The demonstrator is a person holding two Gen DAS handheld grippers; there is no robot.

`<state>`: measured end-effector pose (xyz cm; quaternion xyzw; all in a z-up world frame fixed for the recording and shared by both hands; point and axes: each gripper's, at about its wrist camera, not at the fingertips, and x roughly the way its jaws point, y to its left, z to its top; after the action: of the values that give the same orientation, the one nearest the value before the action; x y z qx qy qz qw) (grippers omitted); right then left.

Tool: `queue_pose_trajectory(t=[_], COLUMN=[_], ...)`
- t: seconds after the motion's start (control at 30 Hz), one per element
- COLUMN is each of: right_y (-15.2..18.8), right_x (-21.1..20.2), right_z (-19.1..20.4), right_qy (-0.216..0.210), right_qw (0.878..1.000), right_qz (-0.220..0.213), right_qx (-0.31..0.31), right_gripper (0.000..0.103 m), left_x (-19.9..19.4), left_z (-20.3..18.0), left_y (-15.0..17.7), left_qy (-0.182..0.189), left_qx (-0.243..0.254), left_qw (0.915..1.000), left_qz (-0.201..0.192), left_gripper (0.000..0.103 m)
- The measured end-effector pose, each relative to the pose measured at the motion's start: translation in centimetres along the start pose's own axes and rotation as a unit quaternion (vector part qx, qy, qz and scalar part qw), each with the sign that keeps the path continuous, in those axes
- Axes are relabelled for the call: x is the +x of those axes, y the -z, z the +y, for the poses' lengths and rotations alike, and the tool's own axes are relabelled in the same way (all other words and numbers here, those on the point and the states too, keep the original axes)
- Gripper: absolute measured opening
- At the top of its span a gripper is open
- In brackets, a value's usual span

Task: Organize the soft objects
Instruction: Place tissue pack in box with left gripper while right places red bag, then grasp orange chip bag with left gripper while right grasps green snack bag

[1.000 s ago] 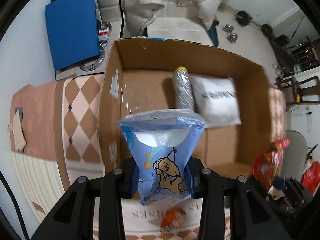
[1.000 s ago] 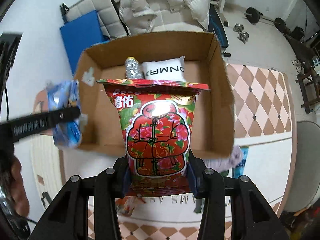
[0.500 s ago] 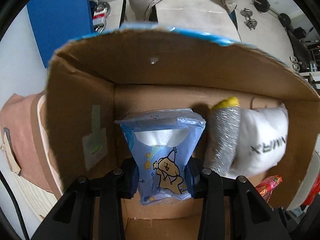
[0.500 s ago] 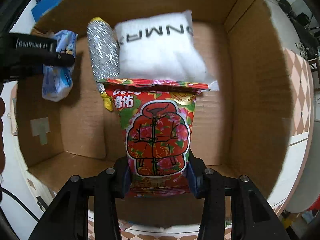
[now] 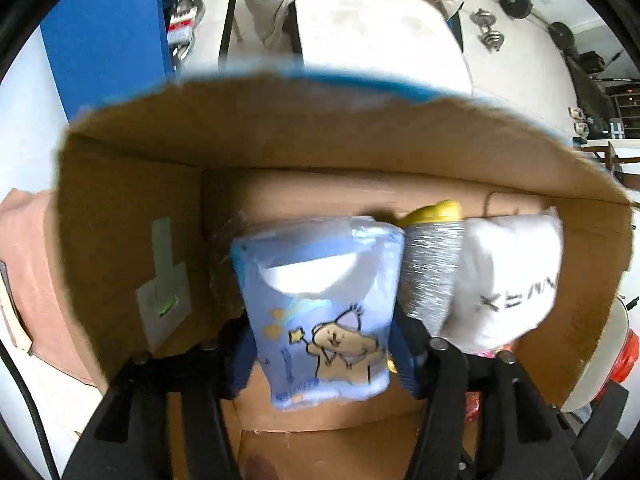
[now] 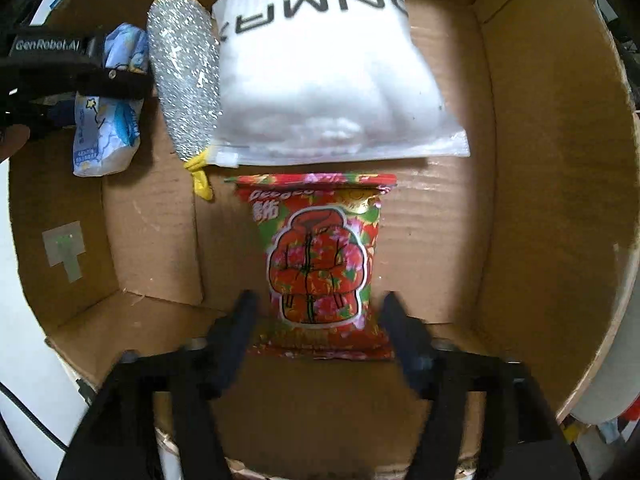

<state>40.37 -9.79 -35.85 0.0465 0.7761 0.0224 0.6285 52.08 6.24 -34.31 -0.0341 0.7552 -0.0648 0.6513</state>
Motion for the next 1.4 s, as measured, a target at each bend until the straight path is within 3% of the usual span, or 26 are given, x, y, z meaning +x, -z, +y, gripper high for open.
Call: queue_pose_trajectory(t=[0.13,0.17,0.23,0.4,0.53,0.9,1.03,1.13,1.27,1.4], right_y=[0.3,0.5,0.8,1.3,3.1,10.8,14.2,16.7,18.8,20.1], right_x=[-2.3,-3.0,-4.2,-7.9,-10.1,-15.3,-16.5,-16.1,-13.1,-8.3], right_z=[-0.4,-0.6,-0.7,-0.3,-0.5,-0.1,-1.8,-4.1,-7.3,-9.8], right_qy=[0.003,0.006,0.012,0.019,0.036,0.020,0.002,0.010,0.035,0.045], right_qw=[1.000,0.999,0.999,0.996,0.992,0.977,0.972,0.971,0.980,0.989], right_qz=[-0.026,-0.033,-0.049,-0.091,-0.122,-0.210,-0.234,-0.238,-0.197,-0.143], right_qx=[-0.001,-0.002,-0.003,-0.003,-0.012,-0.026,-0.025,-0.019,-0.006,0.004], right_gripper=[0.084,0.085,0.103,0.103,0.103,0.103,0.103,0.103,0.103,0.103], left_x=[-2.2,-2.8,-4.0,-7.4,-10.5,-15.9,-15.4,-12.7,-6.1,1.0], left_z=[-1.1,-1.3,-1.6,-1.7,-2.2,-3.1,-4.3,-4.5,-5.3,-7.2], left_y=[1.0,1.4,2.2,4.9,9.0,19.1,22.6,25.3,27.7,29.1], left_qy=[-0.001,-0.006,-0.017,-0.017,-0.022,-0.025,-0.074,-0.088,-0.093,-0.121], left_qx=[0.010,0.013,0.018,0.021,0.032,0.038,0.057,0.066,0.097,0.165], left_qw=[0.9998,0.9996,0.9989,0.9965,0.9913,0.9725,0.9618,0.9647,0.9777,0.9757], left_qz=[-0.019,-0.026,-0.040,-0.079,-0.126,-0.228,-0.257,-0.239,-0.162,-0.078], left_gripper=[0.101,0.101,0.101,0.101,0.102,0.103,0.103,0.103,0.103,0.102])
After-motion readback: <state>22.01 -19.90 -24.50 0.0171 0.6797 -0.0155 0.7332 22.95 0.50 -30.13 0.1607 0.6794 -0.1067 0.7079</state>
